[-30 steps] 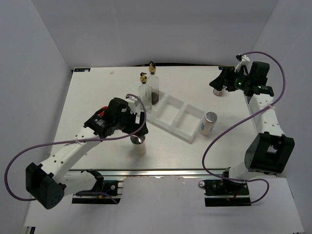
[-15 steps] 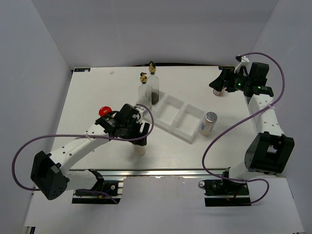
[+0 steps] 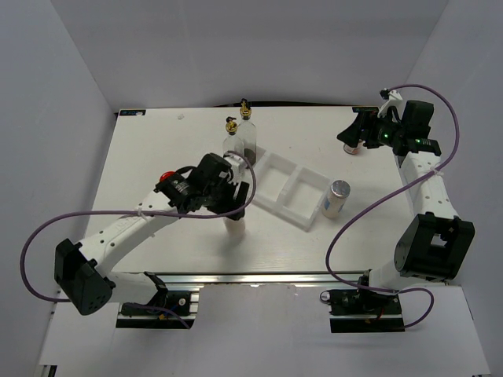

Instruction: Organize the condiment bottles

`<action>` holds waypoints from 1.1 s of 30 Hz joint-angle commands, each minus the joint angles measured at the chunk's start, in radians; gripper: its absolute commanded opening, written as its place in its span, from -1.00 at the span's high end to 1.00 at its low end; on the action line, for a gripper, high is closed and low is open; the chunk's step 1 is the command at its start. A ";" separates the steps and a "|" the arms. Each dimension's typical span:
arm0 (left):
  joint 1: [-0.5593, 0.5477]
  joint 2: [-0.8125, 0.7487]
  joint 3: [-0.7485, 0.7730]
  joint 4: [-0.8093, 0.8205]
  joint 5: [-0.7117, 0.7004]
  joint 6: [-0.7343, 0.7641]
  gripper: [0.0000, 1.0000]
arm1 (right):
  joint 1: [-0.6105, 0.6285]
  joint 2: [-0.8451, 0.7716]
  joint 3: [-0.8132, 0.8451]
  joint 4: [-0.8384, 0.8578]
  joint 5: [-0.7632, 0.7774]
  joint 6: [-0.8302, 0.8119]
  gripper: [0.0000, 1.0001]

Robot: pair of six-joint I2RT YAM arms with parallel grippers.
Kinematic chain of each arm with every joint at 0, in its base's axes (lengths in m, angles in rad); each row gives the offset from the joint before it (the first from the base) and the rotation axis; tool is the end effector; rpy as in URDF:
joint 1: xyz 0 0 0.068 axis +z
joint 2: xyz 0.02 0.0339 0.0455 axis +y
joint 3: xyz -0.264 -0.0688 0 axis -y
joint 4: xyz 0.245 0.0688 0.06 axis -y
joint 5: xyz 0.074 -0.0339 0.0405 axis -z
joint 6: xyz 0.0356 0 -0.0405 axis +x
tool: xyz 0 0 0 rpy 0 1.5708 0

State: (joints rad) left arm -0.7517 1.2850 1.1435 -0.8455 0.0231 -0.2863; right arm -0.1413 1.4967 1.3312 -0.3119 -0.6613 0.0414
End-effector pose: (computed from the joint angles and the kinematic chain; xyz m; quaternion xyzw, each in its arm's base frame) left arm 0.1872 -0.1761 0.3002 0.2241 0.9311 -0.1523 0.2444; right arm 0.3423 -0.0266 0.3487 -0.0944 0.8200 0.2524 0.5049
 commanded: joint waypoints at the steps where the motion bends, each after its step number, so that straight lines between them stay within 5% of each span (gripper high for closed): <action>1: -0.006 -0.038 0.126 0.155 -0.067 0.038 0.70 | 0.002 -0.027 -0.004 0.043 0.000 -0.005 -0.79; 8: -0.006 -0.030 0.111 0.562 -0.069 0.065 0.88 | 0.000 -0.062 -0.018 0.062 0.074 0.018 -0.79; 20: -0.008 0.384 0.478 0.510 -0.146 0.131 1.00 | -0.003 -0.073 -0.029 0.071 0.158 0.025 -0.79; 33: 0.000 0.667 0.758 0.390 -0.195 0.151 1.00 | -0.011 -0.073 -0.023 0.048 0.203 0.020 -0.79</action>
State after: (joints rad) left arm -0.7544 1.9587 1.8168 -0.4644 -0.1482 -0.1448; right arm -0.1440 1.4433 1.3106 -0.2756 -0.4763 0.0673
